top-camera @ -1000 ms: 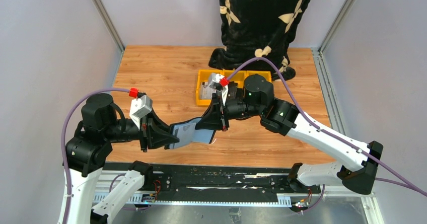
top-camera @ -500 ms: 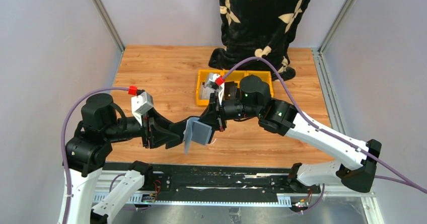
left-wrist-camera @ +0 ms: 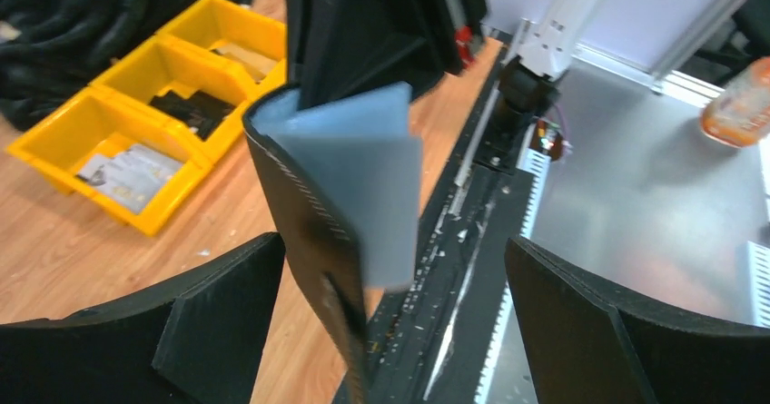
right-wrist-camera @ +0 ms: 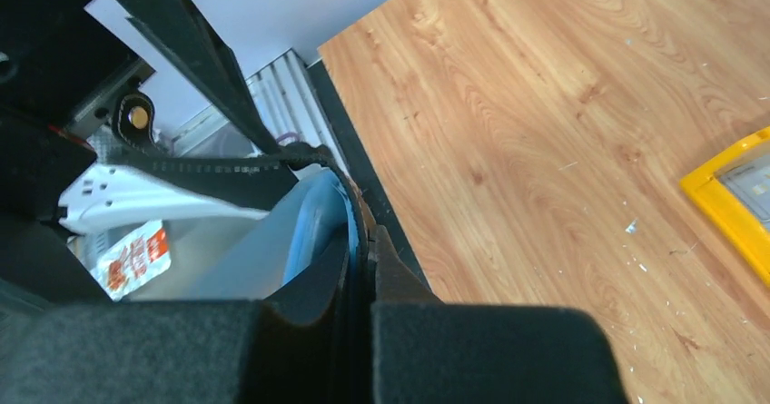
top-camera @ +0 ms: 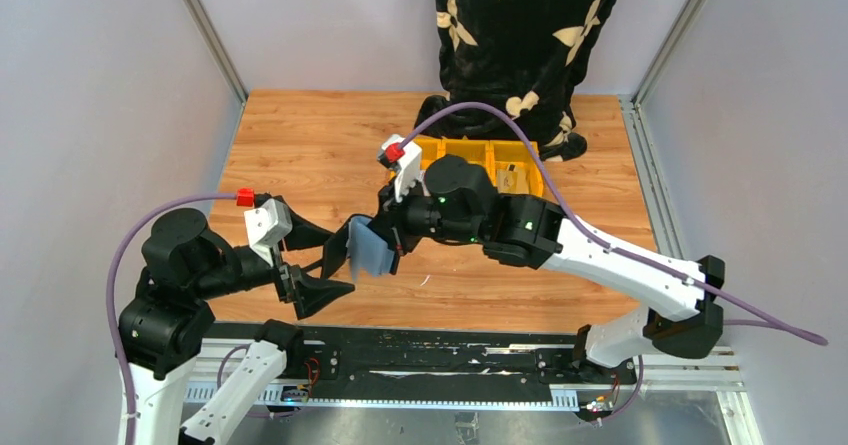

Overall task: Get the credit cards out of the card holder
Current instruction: Remove the credit card from the card holder.

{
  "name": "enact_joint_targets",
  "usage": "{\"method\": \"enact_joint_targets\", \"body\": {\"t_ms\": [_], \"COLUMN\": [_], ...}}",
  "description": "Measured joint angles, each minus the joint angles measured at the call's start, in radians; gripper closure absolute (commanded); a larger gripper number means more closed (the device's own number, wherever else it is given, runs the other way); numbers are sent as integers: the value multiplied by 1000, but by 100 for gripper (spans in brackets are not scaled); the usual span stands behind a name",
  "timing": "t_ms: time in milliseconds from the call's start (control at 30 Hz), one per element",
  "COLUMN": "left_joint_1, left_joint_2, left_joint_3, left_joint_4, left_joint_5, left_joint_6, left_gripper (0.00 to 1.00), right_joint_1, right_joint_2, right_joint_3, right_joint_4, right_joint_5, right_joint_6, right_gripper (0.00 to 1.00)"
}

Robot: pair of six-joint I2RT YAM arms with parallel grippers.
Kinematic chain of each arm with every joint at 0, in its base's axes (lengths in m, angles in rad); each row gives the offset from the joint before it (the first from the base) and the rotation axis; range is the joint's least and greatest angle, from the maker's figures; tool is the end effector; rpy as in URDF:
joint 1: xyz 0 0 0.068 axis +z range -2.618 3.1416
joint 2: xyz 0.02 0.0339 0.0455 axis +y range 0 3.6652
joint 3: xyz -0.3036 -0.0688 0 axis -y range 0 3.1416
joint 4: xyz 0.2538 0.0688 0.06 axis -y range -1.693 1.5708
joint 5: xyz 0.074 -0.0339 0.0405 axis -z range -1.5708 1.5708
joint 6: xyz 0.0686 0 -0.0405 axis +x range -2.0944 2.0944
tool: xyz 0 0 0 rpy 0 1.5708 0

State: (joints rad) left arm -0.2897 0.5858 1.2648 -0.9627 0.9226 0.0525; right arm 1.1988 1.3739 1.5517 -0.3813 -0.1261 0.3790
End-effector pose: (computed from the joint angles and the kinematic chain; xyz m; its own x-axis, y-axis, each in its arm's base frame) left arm 0.0205 -0.0632 0.4551 -0.2203 0.0987 -0.9704 0.9187 0.3553 -0.1725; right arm 0.1152 0.3189 0.4865 -0.4268 -0.0840 -0.9005 -0.8730 0.2981 0.3860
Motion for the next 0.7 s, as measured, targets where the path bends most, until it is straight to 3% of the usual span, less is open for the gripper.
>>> {"method": "enact_joint_targets", "body": {"t_ms": [267,400,700], "left_joint_1": [0,0,0], "left_joint_2": [-55,-84,-124], "left_joint_3": [-115,-146,-186], "left_joint_4": [119,139,151], "left_joint_5": [-145,-223,-249], "left_joint_6": [-63,-39,-2], "left_gripper": [0,0,0], "right_joint_1": [127,148,182], "right_joint_2": [155,177,193], "right_joint_3": [195,219,241], "right_joint_4": [-65,-76,-85], "right_joint_5": [256,318,405], "right_joint_6": [6,6,3], "right_gripper": [100,100,100]}}
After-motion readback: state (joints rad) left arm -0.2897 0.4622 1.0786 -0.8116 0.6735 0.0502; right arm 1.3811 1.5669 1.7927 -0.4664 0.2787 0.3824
